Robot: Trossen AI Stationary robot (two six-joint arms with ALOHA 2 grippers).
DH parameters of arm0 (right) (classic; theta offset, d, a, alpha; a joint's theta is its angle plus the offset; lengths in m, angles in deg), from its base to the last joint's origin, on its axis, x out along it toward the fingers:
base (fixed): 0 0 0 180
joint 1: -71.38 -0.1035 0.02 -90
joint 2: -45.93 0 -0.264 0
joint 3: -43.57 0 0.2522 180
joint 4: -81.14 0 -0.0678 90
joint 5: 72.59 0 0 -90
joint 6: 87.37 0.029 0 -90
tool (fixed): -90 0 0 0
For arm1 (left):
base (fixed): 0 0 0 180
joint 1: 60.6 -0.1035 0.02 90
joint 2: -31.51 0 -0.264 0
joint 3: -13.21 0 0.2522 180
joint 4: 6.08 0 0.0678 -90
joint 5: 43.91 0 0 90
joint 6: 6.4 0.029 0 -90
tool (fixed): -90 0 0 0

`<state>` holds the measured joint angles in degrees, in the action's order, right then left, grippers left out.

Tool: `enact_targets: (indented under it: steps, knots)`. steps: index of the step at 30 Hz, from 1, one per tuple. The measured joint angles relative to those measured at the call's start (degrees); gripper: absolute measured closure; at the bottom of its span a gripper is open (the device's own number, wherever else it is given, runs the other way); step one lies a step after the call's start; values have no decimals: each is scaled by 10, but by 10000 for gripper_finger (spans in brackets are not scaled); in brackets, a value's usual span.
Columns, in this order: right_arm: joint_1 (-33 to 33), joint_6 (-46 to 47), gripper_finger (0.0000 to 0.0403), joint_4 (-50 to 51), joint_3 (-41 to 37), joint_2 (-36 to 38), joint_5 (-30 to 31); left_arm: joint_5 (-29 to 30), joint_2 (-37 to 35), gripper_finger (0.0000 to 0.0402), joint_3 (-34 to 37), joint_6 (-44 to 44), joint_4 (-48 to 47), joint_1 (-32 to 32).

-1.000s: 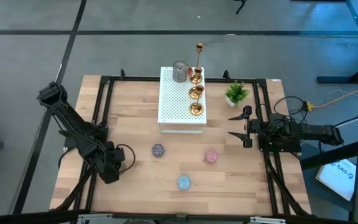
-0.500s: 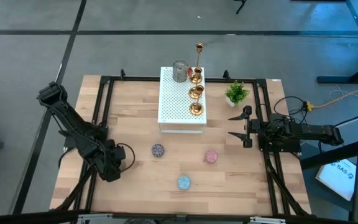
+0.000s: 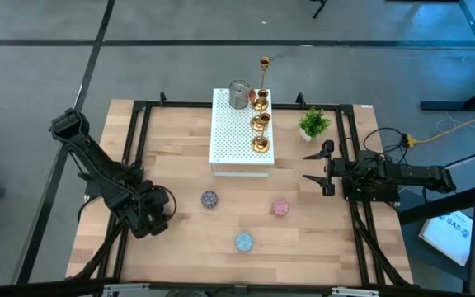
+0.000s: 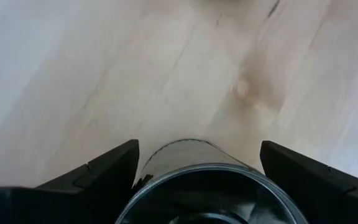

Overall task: Pick & Place candle stick holders
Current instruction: Put the silver scented candle can on the shelf

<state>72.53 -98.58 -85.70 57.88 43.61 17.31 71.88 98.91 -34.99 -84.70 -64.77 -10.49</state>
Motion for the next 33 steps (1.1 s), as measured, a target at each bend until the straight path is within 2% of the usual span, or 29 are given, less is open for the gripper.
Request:
enact_targets:
  steps: [6,12,20,33]
  knots:
    - [0,0,112,0,0,0,0,28,0,81,0,55,2,-7]
    - [0,0,112,0,0,0,0,25,0,81,0,61,36,-63]
    - [0,0,112,0,0,0,0,-54,0,81,0,195,96,-170]
    - [0,0,112,0,0,0,0,-209,0,81,0,346,169,-382]
